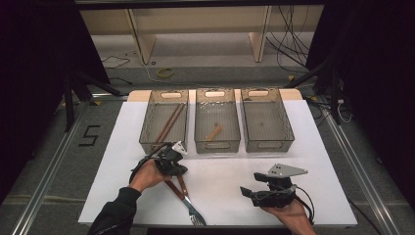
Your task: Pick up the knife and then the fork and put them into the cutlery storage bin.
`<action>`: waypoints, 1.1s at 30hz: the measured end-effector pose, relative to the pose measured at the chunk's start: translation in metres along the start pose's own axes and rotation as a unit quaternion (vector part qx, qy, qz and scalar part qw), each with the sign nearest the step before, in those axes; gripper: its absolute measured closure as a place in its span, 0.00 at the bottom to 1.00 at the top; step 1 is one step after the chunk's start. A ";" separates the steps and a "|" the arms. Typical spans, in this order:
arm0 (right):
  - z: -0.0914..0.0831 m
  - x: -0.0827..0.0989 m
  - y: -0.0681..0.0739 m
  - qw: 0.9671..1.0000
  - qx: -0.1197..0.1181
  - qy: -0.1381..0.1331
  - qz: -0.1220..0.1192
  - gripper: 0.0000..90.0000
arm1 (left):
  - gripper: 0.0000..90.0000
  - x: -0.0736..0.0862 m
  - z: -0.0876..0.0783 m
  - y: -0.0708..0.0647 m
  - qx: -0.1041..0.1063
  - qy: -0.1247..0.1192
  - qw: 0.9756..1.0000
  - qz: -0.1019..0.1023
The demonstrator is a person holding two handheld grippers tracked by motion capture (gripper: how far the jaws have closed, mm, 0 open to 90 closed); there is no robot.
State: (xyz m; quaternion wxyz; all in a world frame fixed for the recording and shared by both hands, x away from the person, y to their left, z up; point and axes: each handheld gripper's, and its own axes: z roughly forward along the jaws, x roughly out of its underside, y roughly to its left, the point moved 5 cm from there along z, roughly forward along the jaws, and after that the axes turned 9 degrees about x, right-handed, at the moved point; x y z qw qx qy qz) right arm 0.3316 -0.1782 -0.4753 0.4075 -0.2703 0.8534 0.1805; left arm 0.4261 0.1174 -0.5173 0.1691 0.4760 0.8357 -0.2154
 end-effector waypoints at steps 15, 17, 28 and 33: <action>0.001 0.000 0.002 1.000 0.000 0.002 -0.002 0.31 | 0.98 0.044 -0.022 -0.008 -0.006 0.003 0.999 -0.043; 0.001 0.000 0.002 1.000 -0.001 0.001 -0.002 0.31 | 0.98 0.049 -0.025 -0.011 -0.005 0.009 0.999 -0.043; 0.001 -0.001 0.003 1.000 -0.002 0.002 -0.007 0.31 | 0.89 0.054 -0.038 -0.017 -0.010 0.012 0.999 -0.038; 0.001 -0.001 0.004 1.000 -0.001 0.003 -0.006 0.31 | 0.66 0.052 -0.057 -0.024 -0.008 0.008 1.000 -0.016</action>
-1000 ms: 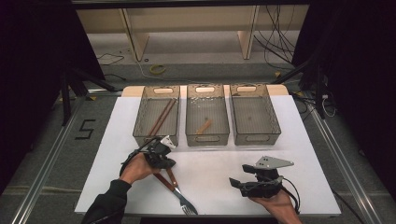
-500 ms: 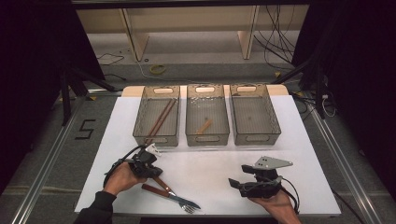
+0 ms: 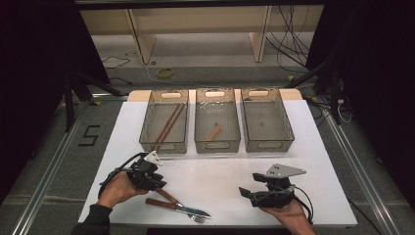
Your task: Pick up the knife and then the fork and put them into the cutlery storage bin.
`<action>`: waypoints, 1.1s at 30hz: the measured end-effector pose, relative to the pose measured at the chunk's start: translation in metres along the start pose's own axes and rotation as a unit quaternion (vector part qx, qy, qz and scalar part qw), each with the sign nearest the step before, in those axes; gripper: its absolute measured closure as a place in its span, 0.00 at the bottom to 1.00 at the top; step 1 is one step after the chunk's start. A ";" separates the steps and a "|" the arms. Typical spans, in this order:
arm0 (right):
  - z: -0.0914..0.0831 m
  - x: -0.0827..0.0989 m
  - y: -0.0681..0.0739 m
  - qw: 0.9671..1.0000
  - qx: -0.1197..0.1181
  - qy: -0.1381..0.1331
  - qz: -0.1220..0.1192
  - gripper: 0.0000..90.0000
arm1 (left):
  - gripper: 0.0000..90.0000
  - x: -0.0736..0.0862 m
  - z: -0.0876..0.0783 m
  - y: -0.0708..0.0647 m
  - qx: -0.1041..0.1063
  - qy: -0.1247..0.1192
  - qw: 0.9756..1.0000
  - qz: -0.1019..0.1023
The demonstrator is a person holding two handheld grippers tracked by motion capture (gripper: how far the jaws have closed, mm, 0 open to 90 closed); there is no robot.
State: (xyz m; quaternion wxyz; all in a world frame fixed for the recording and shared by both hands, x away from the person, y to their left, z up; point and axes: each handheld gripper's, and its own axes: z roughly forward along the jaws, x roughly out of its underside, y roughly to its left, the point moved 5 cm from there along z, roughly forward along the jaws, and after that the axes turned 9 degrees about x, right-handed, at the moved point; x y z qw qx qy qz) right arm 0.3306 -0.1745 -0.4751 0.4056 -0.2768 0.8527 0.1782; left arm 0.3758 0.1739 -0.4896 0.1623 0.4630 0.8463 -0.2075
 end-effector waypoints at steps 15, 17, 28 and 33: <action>0.000 0.000 0.000 1.000 -0.001 0.000 -0.001 0.31 | 0.33 0.017 0.004 -0.030 0.029 0.071 0.996 0.052; 0.000 0.000 0.000 1.000 -0.001 0.001 -0.001 0.31 | 0.32 0.021 0.006 -0.029 0.028 0.078 0.995 0.056; 0.001 -0.001 0.001 1.000 -0.003 0.002 -0.003 0.31 | 0.44 0.033 0.019 -0.027 0.023 0.115 0.990 0.079; 0.001 -0.001 0.001 1.000 -0.003 0.002 -0.003 0.31 | 0.51 0.033 0.019 -0.026 0.018 0.116 0.989 0.088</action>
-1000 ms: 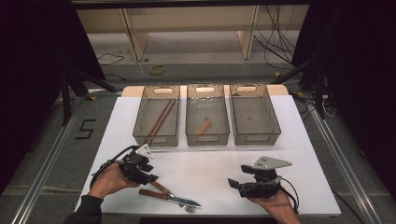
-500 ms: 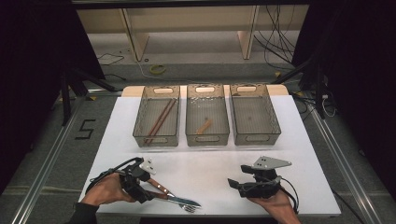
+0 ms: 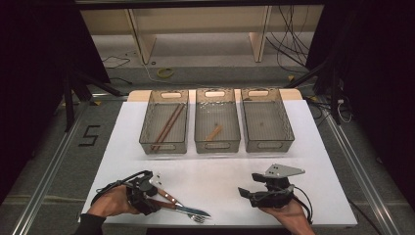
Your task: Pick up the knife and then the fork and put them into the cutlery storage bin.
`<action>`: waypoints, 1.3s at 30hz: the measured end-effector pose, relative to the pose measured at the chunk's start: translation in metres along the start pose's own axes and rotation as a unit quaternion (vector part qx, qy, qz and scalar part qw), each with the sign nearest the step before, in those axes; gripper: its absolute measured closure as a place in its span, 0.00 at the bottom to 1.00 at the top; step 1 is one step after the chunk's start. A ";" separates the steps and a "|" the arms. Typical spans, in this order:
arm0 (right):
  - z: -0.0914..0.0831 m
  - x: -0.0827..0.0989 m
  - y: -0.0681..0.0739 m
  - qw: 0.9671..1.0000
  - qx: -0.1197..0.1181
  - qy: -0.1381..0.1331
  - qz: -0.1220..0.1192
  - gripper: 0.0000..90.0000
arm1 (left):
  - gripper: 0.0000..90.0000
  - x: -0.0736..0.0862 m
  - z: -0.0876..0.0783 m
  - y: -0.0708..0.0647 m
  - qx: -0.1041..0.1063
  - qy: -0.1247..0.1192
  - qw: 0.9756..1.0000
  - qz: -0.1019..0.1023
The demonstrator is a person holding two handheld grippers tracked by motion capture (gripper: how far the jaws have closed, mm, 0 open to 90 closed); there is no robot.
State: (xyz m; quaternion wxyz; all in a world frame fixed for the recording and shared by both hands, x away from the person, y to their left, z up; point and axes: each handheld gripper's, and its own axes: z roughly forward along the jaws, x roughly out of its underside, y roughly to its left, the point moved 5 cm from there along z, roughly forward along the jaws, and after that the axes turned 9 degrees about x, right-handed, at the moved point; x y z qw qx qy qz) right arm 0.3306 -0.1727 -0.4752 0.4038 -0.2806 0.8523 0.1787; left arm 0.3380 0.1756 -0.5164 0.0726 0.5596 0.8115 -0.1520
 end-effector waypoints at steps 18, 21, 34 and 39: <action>0.000 0.000 0.000 1.000 -0.001 0.001 0.000 0.31 | 0.75 -0.001 -0.001 -0.007 0.008 0.017 0.998 0.060; 0.000 0.000 0.000 1.000 -0.001 0.001 0.001 0.31 | 0.80 -0.001 0.000 -0.008 0.015 0.014 0.998 0.061; 0.000 0.000 0.000 1.000 -0.001 0.001 0.000 0.31 | 0.83 -0.007 -0.003 -0.013 0.019 0.003 0.996 0.085; 0.000 -0.001 0.001 1.000 -0.003 -0.003 -0.001 0.31 | 0.83 -0.020 -0.011 -0.020 0.006 -0.020 0.996 0.089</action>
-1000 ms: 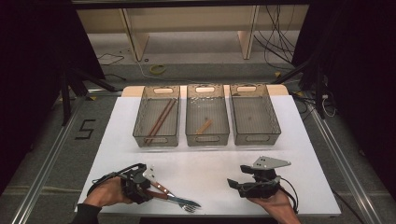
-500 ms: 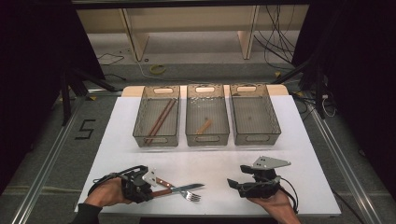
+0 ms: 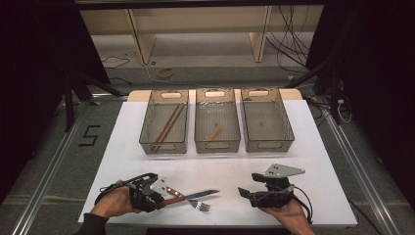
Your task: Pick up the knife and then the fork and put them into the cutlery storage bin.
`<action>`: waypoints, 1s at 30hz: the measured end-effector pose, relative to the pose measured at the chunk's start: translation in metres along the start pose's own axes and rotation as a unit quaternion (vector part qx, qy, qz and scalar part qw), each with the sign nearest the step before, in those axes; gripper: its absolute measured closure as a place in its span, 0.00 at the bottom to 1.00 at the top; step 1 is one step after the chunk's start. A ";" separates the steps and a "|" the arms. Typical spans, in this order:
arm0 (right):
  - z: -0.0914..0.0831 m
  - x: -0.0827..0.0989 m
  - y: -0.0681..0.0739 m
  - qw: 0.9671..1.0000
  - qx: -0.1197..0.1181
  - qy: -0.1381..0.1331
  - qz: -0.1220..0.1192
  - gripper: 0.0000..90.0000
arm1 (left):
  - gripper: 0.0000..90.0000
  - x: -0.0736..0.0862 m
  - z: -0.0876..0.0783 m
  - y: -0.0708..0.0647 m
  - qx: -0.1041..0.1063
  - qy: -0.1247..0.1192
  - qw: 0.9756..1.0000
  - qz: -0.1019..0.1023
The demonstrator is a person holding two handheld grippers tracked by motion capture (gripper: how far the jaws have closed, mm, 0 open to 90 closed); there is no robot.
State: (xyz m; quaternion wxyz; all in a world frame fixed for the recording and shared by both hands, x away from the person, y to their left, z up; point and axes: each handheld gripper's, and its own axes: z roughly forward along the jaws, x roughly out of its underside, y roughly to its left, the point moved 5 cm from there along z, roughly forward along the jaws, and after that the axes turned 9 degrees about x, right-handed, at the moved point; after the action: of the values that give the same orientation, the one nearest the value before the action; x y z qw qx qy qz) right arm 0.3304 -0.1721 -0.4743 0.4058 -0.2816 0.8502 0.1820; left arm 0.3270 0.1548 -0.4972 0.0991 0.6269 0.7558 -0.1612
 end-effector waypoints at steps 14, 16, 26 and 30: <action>-0.010 -0.019 0.010 0.999 -0.015 -0.030 -0.023 0.31 | 0.83 -0.042 0.000 -0.006 0.005 -0.007 0.999 0.048; -0.010 -0.023 0.014 0.999 -0.017 -0.030 -0.031 0.31 | 0.83 -0.049 0.002 -0.005 0.007 -0.004 0.998 0.056; 0.000 -0.035 0.036 0.994 -0.037 -0.017 -0.098 0.32 | 0.83 -0.075 0.009 -0.002 0.013 0.003 0.996 0.085; 0.008 -0.036 0.047 0.990 -0.043 -0.001 -0.134 0.34 | 0.83 -0.083 0.010 -0.003 0.015 0.003 0.996 0.093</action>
State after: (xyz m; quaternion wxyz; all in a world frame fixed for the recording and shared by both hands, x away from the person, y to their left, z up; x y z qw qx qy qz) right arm 0.3235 -0.1196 -0.4468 0.4147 -0.4100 0.7959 0.1624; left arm 0.3394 0.0748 -0.4771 0.1020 0.6966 0.6919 -0.1601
